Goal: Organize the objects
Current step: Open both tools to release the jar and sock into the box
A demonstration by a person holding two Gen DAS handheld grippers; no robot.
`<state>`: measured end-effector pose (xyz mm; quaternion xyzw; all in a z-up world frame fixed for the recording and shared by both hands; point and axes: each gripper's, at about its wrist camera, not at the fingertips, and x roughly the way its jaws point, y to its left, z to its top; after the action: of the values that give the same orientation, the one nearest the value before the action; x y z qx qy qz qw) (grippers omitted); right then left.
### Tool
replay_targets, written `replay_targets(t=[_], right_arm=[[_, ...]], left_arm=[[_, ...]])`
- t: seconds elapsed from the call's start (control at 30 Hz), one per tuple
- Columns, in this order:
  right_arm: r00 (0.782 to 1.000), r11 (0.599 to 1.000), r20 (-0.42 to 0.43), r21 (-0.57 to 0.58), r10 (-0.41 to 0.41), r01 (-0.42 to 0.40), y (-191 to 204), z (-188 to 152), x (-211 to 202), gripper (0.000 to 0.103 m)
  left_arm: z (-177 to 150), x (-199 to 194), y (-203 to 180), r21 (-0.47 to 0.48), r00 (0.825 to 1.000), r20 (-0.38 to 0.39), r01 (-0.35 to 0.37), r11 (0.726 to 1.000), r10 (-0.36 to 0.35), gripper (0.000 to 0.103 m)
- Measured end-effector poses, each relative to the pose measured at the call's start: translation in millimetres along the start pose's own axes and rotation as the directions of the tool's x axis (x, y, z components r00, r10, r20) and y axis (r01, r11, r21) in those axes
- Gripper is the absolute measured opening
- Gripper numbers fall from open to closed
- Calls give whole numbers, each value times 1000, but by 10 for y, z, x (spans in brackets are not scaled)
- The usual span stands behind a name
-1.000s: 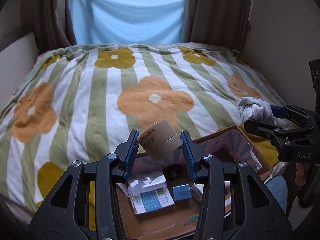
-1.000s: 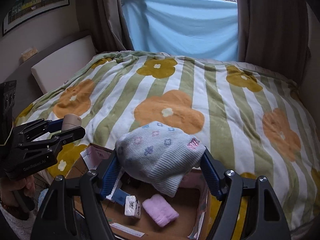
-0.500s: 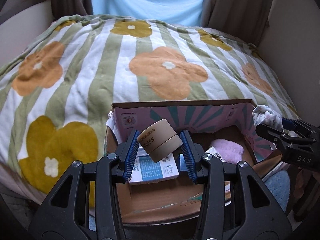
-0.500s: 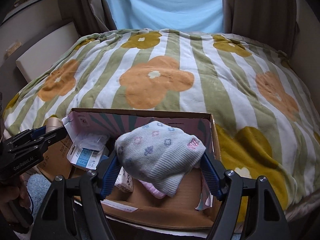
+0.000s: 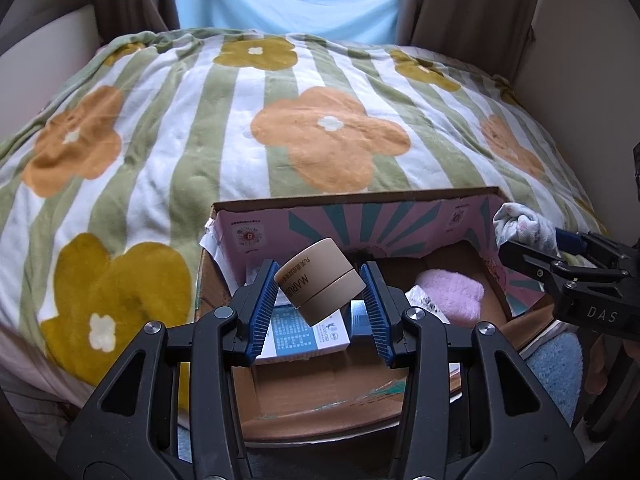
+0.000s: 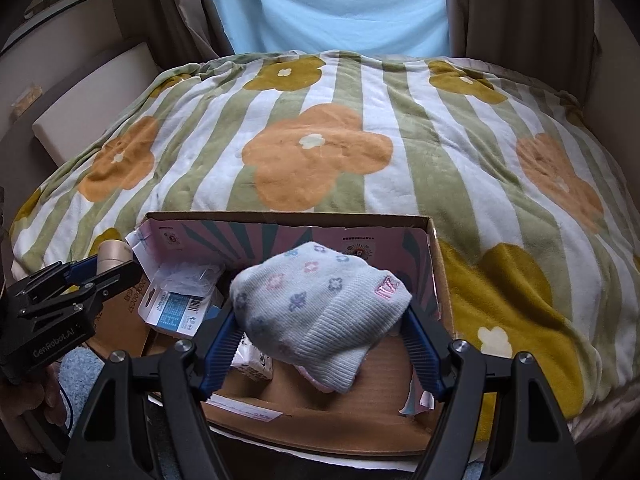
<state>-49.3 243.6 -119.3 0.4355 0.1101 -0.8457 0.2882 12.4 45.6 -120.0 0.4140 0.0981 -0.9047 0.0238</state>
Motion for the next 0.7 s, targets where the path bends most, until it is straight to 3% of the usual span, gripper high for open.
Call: replay_targets(t=[0.07, 0.1, 0.13, 0.2, 0.33, 0.7], right_arm=[[1000, 1000, 0, 16, 7, -7, -8, 14, 13, 73], [1000, 1000, -2, 20, 14, -14, -11, 19, 21, 74], [1000, 999, 1, 27, 20, -20, -16, 23, 22, 75], [1000, 999, 10, 44, 26, -26, -26, 24, 22, 78], [998, 995, -23, 79, 63, -61, -58, 33, 79, 102], [1000, 998, -20, 68, 12, -11, -44, 32, 82, 102]], left_arm=[[21, -12, 20, -22, 1000, 7, 5, 1000, -5, 44], [36, -18, 22, -27, 1000, 9, 8, 1000, -8, 63], [48, -25, 25, -31, 1000, 12, 5, 999, -5, 103], [55, -68, 24, -37, 999, 42, 2, 999, 0, 103], [59, -59, 0, -24, 999, 43, -6, 1000, 7, 103], [50, -57, -15, -10, 999, 31, -21, 1000, 22, 103]])
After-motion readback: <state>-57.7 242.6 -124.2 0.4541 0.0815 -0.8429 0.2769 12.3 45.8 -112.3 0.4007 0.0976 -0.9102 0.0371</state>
